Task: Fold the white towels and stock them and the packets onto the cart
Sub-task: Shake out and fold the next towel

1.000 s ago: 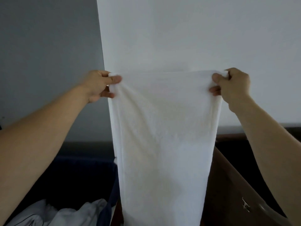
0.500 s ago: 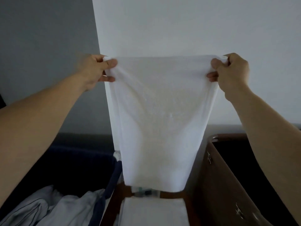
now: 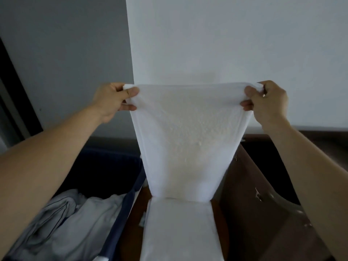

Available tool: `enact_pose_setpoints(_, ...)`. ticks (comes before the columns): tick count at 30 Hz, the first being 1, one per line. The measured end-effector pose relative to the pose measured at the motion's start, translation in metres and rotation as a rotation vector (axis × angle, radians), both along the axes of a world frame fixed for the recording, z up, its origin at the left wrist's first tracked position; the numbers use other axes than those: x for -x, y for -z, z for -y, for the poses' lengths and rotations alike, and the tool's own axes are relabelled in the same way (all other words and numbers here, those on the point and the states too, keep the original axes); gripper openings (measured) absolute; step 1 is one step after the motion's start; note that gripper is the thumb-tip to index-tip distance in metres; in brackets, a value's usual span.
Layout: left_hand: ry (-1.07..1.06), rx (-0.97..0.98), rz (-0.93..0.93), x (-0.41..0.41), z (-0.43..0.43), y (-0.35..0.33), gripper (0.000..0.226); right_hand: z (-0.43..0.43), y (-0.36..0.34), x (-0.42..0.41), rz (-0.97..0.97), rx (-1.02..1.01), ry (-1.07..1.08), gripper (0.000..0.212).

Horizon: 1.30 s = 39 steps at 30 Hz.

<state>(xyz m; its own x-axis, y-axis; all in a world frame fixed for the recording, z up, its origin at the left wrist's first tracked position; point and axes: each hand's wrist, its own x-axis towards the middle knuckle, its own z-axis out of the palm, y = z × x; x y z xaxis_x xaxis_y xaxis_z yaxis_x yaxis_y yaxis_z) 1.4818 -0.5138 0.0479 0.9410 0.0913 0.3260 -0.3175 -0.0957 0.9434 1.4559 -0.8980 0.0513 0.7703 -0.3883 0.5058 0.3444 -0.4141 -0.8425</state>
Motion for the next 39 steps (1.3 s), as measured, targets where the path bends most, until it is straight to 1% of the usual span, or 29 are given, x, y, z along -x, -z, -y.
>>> enact_pose_setpoints(2, -0.001, 0.013, -0.042, 0.036, -0.003, 0.026, 0.01, -0.002, 0.025, 0.034, -0.05, -0.006, -0.027, 0.01)
enact_pose_setpoints(5, 0.041, 0.023, -0.173, 0.098, -0.009, 0.084, 0.009, -0.005, 0.081, 0.09, -0.196, -0.005, -0.06, 0.009)
enact_pose_setpoints(9, 0.115, -0.048, -0.344, 0.178, -0.023, 0.15, 0.022, -0.012, 0.142, 0.169, -0.354, 0.044, -0.051, 0.006)
enact_pose_setpoints(11, 0.165, -0.068, -0.401, 0.211, -0.029, 0.167, 0.029, -0.013, 0.154, 0.201, -0.404, 0.069, -0.048, 0.006)
enact_pose_setpoints(13, 0.218, -0.092, -0.437, 0.239, -0.034, 0.177, 0.029, -0.011, 0.163, 0.228, -0.459, 0.081, -0.073, 0.006)
enact_pose_setpoints(15, 0.258, -0.142, -0.459, 0.259, -0.039, 0.185, 0.029, -0.007, 0.17, 0.252, -0.534, 0.11, -0.113, 0.009)
enact_pose_setpoints(17, 0.307, -0.163, -0.499, 0.275, -0.043, 0.19, 0.036, -0.002, 0.175, 0.272, -0.598, 0.137, -0.158, 0.013)
enact_pose_setpoints(20, 0.367, -0.201, -0.552, 0.286, -0.048, 0.195, 0.04, 0.006, 0.178, 0.293, -0.661, 0.177, -0.2, 0.013)
enact_pose_setpoints(24, 0.367, -0.225, -0.554, 0.295, -0.047, 0.204, 0.03, 0.014, 0.181, 0.304, -0.7, 0.203, -0.251, 0.01)
enact_pose_setpoints(25, 0.359, -0.226, -0.56, 0.296, -0.046, 0.208, 0.03, 0.015, 0.184, 0.304, -0.711, 0.212, -0.255, 0.009)
enact_pose_setpoints(26, 0.359, -0.23, -0.572, 0.297, -0.045, 0.213, 0.036, 0.015, 0.188, 0.304, -0.722, 0.224, -0.256, 0.008)
enact_pose_setpoints(28, 0.387, -0.238, -0.612, 0.296, -0.043, 0.221, 0.062, 0.015, 0.196, 0.301, -0.739, 0.228, -0.255, 0.007)
enact_pose_setpoints(29, 0.396, -0.244, -0.63, 0.295, -0.042, 0.224, 0.067, 0.015, 0.198, 0.3, -0.745, 0.222, -0.251, 0.007)
enact_pose_setpoints(30, 0.402, -0.255, -0.637, 0.293, -0.04, 0.226, 0.063, 0.016, 0.2, 0.298, -0.752, 0.217, -0.246, 0.007)
enact_pose_setpoints(33, 0.421, -0.285, -0.643, 0.278, -0.036, 0.222, 0.032, 0.02, 0.203, 0.288, -0.769, 0.225, -0.229, 0.009)
enact_pose_setpoints(34, 0.426, -0.313, -0.638, 0.27, -0.034, 0.22, 0.027, 0.021, 0.203, 0.283, -0.768, 0.24, -0.227, 0.01)
enact_pose_setpoints(37, 0.4, -0.378, -0.626, 0.235, -0.03, 0.215, 0.022, 0.024, 0.207, 0.256, -0.739, 0.281, -0.215, 0.012)
enact_pose_setpoints(39, 0.358, -0.354, -0.626, 0.203, -0.023, 0.217, 0.02, 0.026, 0.214, 0.227, -0.73, 0.259, -0.21, 0.012)
